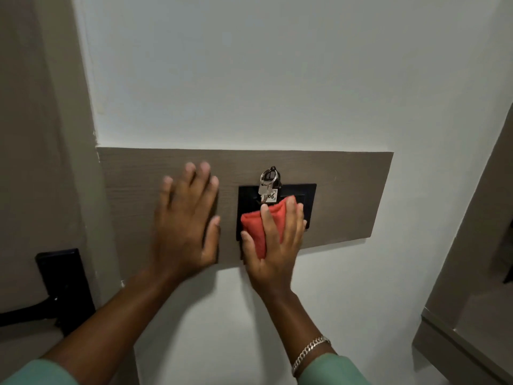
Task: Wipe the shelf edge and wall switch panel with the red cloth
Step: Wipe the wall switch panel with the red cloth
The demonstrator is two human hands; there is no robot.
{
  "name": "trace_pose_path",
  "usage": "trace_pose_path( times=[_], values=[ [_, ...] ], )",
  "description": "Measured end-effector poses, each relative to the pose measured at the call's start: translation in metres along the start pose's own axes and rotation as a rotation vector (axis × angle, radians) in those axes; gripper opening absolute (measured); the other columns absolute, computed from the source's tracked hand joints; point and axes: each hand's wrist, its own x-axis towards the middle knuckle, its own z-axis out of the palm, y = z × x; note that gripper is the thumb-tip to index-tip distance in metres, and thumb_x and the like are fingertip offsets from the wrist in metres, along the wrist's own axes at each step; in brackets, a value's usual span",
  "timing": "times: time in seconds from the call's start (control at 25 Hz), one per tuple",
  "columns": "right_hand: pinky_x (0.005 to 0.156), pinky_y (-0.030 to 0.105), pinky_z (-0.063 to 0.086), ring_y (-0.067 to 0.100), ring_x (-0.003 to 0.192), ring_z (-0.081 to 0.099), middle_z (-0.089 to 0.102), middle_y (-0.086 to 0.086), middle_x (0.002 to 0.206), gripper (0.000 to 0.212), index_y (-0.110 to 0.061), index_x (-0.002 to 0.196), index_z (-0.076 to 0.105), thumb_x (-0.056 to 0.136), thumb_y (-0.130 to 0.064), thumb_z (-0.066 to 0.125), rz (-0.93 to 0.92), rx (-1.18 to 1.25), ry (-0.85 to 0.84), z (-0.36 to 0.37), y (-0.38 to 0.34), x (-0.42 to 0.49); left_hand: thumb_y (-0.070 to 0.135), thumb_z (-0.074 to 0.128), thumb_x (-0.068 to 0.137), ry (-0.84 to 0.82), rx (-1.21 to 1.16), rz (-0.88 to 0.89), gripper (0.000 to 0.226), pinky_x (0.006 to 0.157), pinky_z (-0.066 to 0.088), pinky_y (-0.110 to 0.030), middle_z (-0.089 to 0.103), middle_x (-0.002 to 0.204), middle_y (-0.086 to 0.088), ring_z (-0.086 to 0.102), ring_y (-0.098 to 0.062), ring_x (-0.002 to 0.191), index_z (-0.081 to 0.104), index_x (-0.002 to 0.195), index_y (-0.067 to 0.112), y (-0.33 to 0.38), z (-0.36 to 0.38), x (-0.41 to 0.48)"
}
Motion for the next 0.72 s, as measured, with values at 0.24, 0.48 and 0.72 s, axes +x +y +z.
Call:
trace_pose_path(
  times=[0.24,0.48,0.72],
  values=[
    [0.12,0.067,0.027,0.032,0.16,-0.003,-0.006,0.0,0.172,0.087,-0.035,0.159,0.009,0.093,-0.051,0.063,-0.056,0.046,-0.198,-0.017,0.028,-0.004,0.031,0.069,0.088,-0.119,-0.816,-0.866,0.04,0.078,0.053,-0.019,0.067,0.104,0.001,0.065,-0.012,0.093,0.058,0.125,0.019,0.11,0.0,-0.026],
    [0.125,0.061,0.021,0.03,0.16,-0.002,-0.005,0.007,0.172,0.106,-0.023,0.16,-0.005,0.087,-0.055,0.065,-0.155,0.255,-0.463,-0.069,0.071,-0.004,0.024,0.076,0.082,-0.146,-0.892,-1.047,0.021,0.071,0.059,-0.03,0.071,0.092,0.0,0.068,-0.014,0.084,0.066,0.101,0.024,0.151,0.017,-0.011],
    [0.098,0.029,0.057,0.008,0.13,0.061,0.048,0.002,0.156,0.103,-0.037,0.15,0.029,0.066,-0.058,0.083,0.934,0.883,-0.456,-0.165,0.164,-0.02,0.022,0.073,0.086,-0.239,-1.159,-1.107,0.014,0.067,0.06,-0.022,0.076,0.081,0.012,0.07,-0.003,0.077,0.07,0.082,0.036,0.24,0.067,0.009]
  ],
)
